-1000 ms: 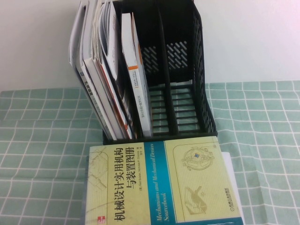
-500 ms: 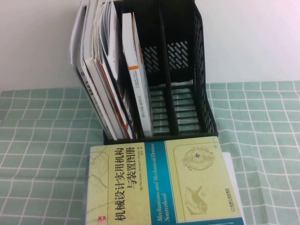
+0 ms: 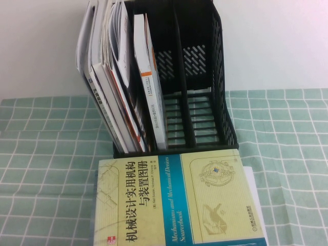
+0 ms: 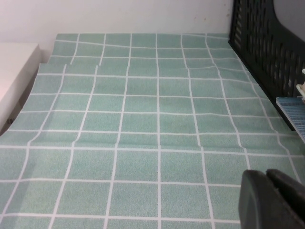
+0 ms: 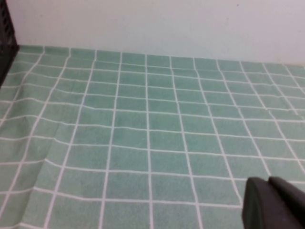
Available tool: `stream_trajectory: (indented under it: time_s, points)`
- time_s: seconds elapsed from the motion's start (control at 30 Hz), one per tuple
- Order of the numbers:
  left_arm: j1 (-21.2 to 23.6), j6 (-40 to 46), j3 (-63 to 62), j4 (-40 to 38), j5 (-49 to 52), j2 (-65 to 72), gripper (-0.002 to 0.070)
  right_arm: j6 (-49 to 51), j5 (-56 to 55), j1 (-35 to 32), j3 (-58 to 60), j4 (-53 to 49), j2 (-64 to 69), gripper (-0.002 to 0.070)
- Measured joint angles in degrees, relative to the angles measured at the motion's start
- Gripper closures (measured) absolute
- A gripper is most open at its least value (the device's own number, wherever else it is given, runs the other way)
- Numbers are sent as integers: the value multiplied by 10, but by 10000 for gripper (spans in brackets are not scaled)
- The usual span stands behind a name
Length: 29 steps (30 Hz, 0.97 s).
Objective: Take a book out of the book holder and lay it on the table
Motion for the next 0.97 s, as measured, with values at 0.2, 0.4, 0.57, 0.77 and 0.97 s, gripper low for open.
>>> stream_trajectory:
  time_s: [0.2,0.4,0.57,0.77,0.97]
  points:
    - [0,0,0,0,0,0,678,39,35,30,0,-5,0,678]
    - [0,0,0,0,0,0,678,43,42,33,0,-6,0,678]
    - [0,0,0,0,0,0,678,43,42,33,0,-6,0,678]
    - [0,-1,0,0,0,0,678,43,42,33,0,-6,0,678]
    - [0,-1,0,0,0,0,678,43,42,33,0,-6,0,678]
